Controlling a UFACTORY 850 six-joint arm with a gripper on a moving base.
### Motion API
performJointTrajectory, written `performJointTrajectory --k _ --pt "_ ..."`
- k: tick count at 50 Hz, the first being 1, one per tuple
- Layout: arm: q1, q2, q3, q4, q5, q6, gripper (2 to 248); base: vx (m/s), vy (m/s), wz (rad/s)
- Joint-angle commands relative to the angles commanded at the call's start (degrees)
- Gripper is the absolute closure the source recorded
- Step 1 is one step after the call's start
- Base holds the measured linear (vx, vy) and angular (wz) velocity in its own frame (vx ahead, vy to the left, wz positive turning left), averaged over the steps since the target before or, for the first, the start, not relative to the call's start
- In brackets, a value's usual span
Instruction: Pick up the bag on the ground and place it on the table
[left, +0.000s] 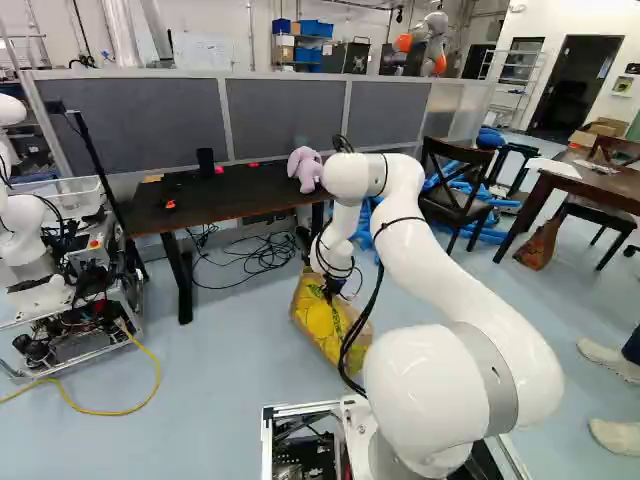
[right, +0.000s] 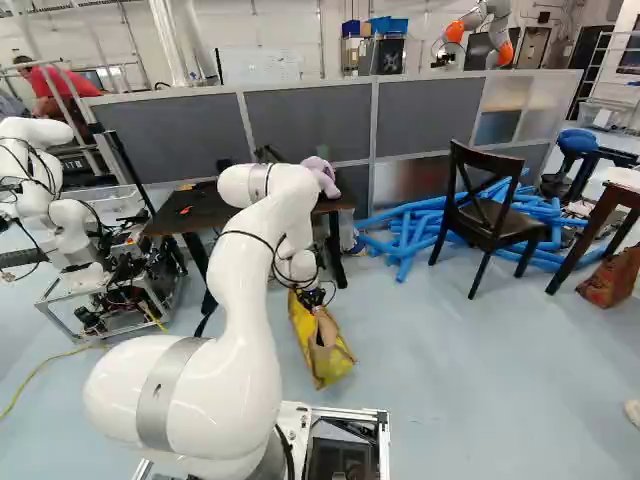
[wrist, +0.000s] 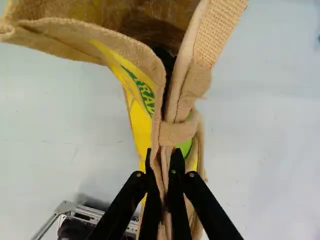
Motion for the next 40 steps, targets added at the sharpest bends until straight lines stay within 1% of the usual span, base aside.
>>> performJointTrajectory --k 8,40 --pt "0.1 2.4 3.3 0.5 0.0 0.0 228 0.0 0.0 0.0" --pt "0.2 11.7 15.9 5.9 0.0 0.0 228 0.0 0.0 0.0"
